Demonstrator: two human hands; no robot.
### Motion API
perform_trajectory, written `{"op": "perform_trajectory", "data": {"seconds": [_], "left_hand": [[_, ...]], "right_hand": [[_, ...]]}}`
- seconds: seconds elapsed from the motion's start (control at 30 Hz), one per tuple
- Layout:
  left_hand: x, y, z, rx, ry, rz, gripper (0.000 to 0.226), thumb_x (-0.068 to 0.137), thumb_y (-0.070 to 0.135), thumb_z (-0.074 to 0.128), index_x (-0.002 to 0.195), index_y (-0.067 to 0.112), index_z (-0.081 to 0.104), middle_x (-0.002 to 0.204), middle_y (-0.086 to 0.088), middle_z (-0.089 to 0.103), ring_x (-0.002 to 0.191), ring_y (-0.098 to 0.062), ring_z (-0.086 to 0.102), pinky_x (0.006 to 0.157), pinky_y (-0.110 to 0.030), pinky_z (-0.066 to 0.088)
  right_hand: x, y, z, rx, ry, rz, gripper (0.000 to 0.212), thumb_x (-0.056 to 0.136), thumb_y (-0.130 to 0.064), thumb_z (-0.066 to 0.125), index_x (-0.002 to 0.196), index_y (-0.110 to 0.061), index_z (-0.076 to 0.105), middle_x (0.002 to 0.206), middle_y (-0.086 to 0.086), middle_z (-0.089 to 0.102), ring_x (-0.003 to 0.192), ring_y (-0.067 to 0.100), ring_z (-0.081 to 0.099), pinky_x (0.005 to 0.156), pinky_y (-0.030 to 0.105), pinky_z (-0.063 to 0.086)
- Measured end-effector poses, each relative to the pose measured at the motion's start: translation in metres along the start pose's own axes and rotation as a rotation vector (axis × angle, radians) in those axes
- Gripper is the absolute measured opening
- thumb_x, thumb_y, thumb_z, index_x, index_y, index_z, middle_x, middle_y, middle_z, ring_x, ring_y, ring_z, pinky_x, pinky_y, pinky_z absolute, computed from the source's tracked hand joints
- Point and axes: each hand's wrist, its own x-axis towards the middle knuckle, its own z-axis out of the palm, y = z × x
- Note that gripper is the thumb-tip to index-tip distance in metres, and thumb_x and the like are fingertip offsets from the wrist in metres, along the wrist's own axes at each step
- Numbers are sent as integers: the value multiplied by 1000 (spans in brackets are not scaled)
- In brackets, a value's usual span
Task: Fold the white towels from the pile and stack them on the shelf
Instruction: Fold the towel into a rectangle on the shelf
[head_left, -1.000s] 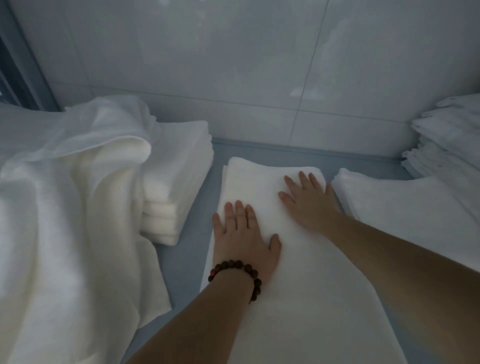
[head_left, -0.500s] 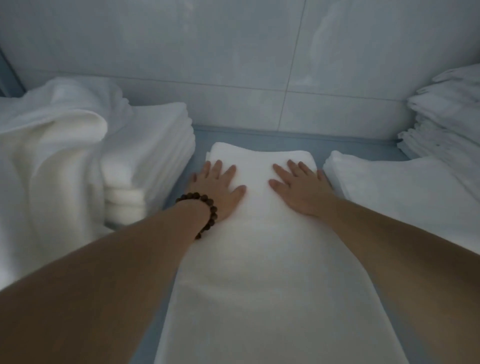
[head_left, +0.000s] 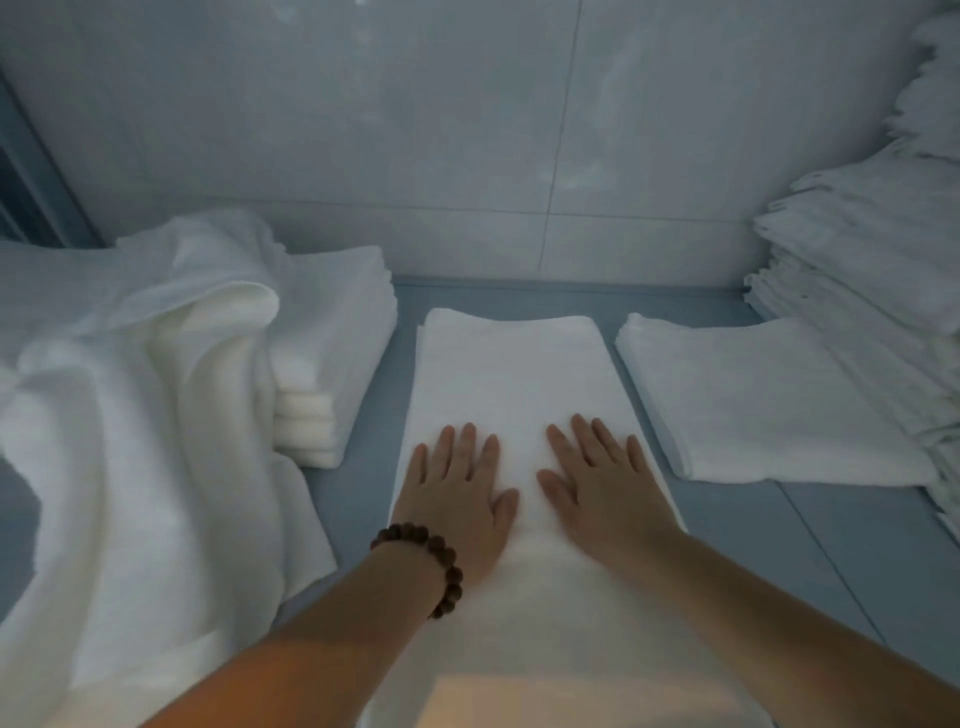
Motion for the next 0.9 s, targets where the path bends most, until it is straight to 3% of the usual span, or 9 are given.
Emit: {"op": "perform_trajectory", "data": {"seconds": [0.27,0.43,0.9], "left_hand": [[-79,28,4,-50,-13,11,60,94,52,9,147,32,-13,156,0,-18,142,-24,-22,114,-45,-14],[-98,30,10,-26,9,20,60,91,57,1,143,37,-21,154,4,-25,139,-22,-28,112,-47,-18],[-22,10,-6,-6,-12,56,61,92,58,-2,147,35,-10,157,3,-15,143,-22,-18,116,-48,-7]], "right_hand": [[-94,-23,6,47,-60,24,59,94,-59,11,144,-42,-13,155,-7,-22,143,17,-23,115,50,-14],[-120,-25,16,6,-20,54,58,86,-64,-4,134,-47,-31,149,-10,-32,140,18,-29,113,50,-18],[-40,-12,12,-10,19,58,62,85,-67,-8,143,-46,-15,157,-6,-18,144,20,-19,115,52,-11]]}}
